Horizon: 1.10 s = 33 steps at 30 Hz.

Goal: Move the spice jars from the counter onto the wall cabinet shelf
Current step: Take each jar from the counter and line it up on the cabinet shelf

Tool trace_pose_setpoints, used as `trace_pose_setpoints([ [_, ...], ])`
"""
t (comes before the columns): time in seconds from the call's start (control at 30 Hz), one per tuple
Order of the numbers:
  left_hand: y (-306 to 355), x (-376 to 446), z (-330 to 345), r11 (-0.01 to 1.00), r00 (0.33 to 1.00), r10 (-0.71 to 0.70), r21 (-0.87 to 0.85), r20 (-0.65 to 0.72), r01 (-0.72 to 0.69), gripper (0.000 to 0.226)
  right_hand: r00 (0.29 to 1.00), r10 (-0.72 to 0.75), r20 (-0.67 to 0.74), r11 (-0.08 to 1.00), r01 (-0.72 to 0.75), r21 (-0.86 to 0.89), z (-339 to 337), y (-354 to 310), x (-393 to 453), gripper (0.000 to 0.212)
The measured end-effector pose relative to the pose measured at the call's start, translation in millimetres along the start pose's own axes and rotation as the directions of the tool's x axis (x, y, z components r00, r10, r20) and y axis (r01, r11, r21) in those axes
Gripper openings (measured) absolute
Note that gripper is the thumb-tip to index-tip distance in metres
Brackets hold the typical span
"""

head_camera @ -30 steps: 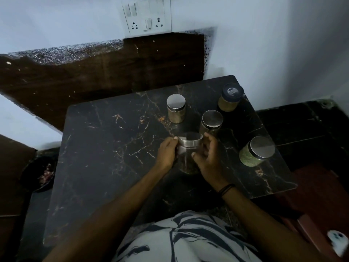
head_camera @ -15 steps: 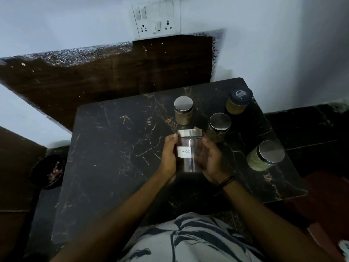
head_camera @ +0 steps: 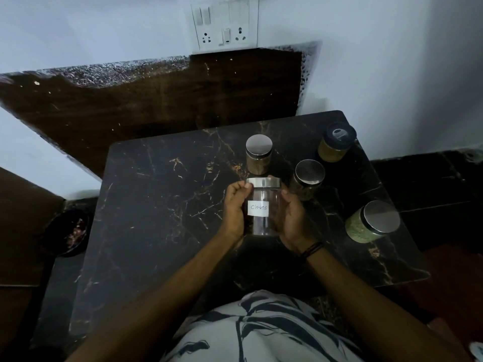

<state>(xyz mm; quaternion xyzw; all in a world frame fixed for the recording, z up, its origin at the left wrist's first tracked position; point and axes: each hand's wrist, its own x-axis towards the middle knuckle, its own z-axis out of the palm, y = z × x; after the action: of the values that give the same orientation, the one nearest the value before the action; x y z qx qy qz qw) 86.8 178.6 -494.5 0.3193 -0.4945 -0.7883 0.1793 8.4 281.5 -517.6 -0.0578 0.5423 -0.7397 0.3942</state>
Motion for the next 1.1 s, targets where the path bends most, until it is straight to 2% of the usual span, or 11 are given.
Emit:
trace_pose_setpoints([
  [0.17, 5.7, -2.6, 2.3, 0.997, 0.998, 0.066, -0.041, 0.004, -0.066, 0.051, 0.99, -0.091, 0.105, 0.996, 0.092, -0.007, 9.2, -9.8, -1.6, 0.06],
  [0.33, 70.4, 15.3, 19.2, 0.962, 0.962, 0.272, -0.046, 0.035, -0.271, 0.041, 0.944, -0.264, 0.197, 0.961, 0.276, -0.035, 41.2, -71.5, 15.9, 0.073],
  [0.43, 139.7, 29.0, 39.3, 0.904, 0.902, 0.426, -0.079, 0.072, -0.421, 0.03, 0.895, -0.376, 0.239, 0.923, 0.384, 0.014, 72.4, -134.8, 27.9, 0.073],
  [0.6, 260.6, 28.4, 74.2, 0.773, 0.759, 0.635, -0.119, 0.142, -0.624, 0.042, 0.748, -0.595, 0.296, 0.799, 0.592, 0.111, 135.4, -247.8, 25.0, 0.06],
  [0.77, 342.1, 17.5, 97.0, 0.687, 0.663, 0.726, -0.158, 0.184, -0.709, 0.04, 0.648, -0.683, 0.337, 0.707, 0.702, 0.082, 177.6, -324.3, 7.6, 0.066],
  [0.93, 406.5, 9.1, 109.8, 0.595, 0.563, 0.801, -0.183, 0.202, -0.782, 0.026, 0.511, -0.785, 0.351, 0.578, 0.808, 0.116, 212.2, -376.8, -0.6, 0.055],
  [1.1, 460.0, 4.3, 120.5, 0.495, 0.467, 0.867, -0.184, 0.174, -0.849, 0.022, 0.454, -0.846, 0.281, 0.497, 0.862, 0.104, 244.1, -421.0, -1.1, 0.049],
])
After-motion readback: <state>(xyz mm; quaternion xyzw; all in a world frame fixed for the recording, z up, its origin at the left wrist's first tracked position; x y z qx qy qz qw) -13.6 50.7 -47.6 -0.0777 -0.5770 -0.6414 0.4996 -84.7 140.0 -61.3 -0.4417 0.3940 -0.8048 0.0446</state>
